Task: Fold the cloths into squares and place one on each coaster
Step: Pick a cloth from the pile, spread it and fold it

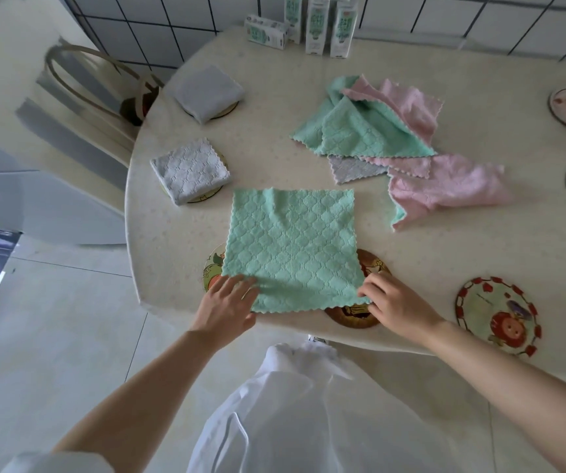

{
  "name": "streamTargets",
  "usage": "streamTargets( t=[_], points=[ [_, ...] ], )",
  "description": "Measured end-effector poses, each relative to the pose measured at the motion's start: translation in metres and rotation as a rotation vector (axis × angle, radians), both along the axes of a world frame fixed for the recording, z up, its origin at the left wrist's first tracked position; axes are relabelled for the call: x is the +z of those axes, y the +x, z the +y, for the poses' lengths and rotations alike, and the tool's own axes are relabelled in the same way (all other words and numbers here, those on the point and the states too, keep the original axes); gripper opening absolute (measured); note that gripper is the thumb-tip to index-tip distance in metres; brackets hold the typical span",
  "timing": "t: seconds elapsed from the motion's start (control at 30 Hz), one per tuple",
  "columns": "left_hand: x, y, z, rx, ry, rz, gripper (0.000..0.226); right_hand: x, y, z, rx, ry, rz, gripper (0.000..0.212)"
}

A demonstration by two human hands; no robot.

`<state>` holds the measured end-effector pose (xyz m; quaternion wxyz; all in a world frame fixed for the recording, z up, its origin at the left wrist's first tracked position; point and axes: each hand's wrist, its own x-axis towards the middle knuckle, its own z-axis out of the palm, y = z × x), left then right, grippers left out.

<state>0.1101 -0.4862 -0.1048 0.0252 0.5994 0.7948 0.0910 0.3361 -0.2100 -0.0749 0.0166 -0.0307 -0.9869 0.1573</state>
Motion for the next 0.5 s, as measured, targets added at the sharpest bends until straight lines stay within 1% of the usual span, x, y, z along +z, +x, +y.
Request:
streamTargets(
  t=[0.17, 0.23, 0.27, 0.3, 0.4, 0.43, 0.5],
  points=[
    [-0.005, -0.005, -0.018, -0.042, 0.088, 0.042, 0.028, -0.003, 0.013, -0.006, 0.007, -0.020, -0.019, 0.025],
    [0.000, -0.009, -0.022, -0.015, 0.097, -0.022, 0.020, -0.003, 0.017, -0.008, -0.020, -0.067, -0.032, 0.025],
    [0.004, -0.011, -0.023, 0.031, 0.096, -0.092, 0.015, -0.003, 0.018, -0.008, -0.058, -0.114, -0.038, 0.023],
    [0.008, -0.013, -0.022, 0.111, 0.099, -0.192, 0.014, -0.001, 0.018, -0.008, -0.113, -0.176, -0.046, 0.020],
    [0.028, -0.026, -0.010, 0.456, 0.071, -0.562, 0.021, 0.007, 0.008, -0.002, -0.306, -0.380, -0.023, 0.016],
    [0.037, -0.032, -0.002, 0.548, 0.050, -0.643, 0.021, 0.011, 0.002, 0.001, -0.364, -0.429, 0.003, 0.015],
    [0.051, -0.047, 0.016, 0.665, 0.056, -0.739, 0.014, 0.020, -0.013, 0.009, -0.480, -0.515, 0.048, 0.011]
  ],
)
